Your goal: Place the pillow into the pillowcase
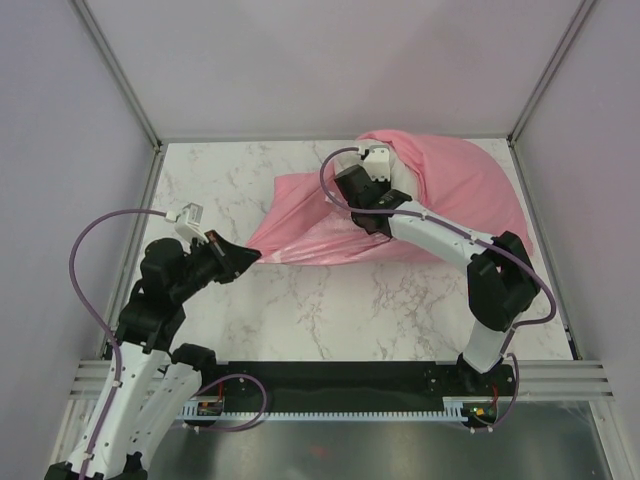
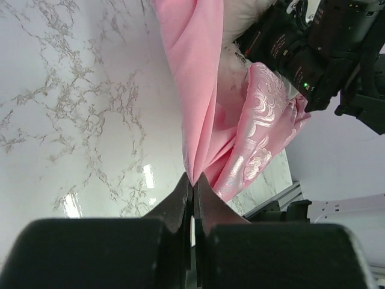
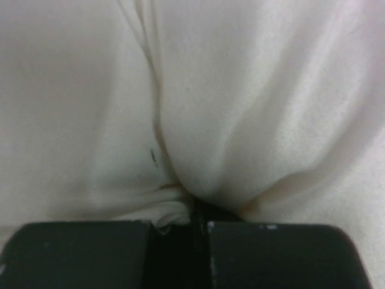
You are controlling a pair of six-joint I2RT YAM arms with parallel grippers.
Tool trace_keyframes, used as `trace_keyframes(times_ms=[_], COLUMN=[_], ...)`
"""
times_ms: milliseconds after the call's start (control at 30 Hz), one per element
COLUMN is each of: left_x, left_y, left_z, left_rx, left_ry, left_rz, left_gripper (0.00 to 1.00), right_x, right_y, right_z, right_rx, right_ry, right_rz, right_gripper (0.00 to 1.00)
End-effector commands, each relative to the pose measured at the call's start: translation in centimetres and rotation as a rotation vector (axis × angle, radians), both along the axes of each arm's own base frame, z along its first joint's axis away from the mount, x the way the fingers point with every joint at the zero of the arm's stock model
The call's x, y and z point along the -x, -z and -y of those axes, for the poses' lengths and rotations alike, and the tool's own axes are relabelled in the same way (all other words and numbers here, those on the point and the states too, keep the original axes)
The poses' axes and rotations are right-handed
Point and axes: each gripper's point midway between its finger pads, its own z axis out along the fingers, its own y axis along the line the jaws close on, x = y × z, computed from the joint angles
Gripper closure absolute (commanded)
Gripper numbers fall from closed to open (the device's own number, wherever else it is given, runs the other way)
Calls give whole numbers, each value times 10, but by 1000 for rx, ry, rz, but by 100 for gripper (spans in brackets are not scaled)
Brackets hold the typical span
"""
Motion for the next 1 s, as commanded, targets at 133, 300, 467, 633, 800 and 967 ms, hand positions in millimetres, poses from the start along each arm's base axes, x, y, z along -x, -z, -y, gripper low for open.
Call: trace_keyframes(times_ms=[133,300,467,633,800,967], left_x=[-7,-14,-27,-34,-44,-46], left_y=[-54,-44,8,39,54,76], left_z=[-33,-28,-11,-1,30,97], left_rx=[-59,-100,-130,-150,-183,-87], left_ry=[-158,-124,-19,26,39,161], left_rz=[252,228,124,31,9,31], left_gripper=[98,98,98,87,31,11], right_x=[25,18,28,54,65,76], right_y=[25,37,31,38,18,7], right_z=[146,121,83,60,58,68], right_rx=[417,259,186,62,-4,-21], right_ry=[399,258,92,-45,-74,-62], right_rz=[-72,-149,-136,-161,-109,-80], right_gripper=[100,100,100,100,100,100])
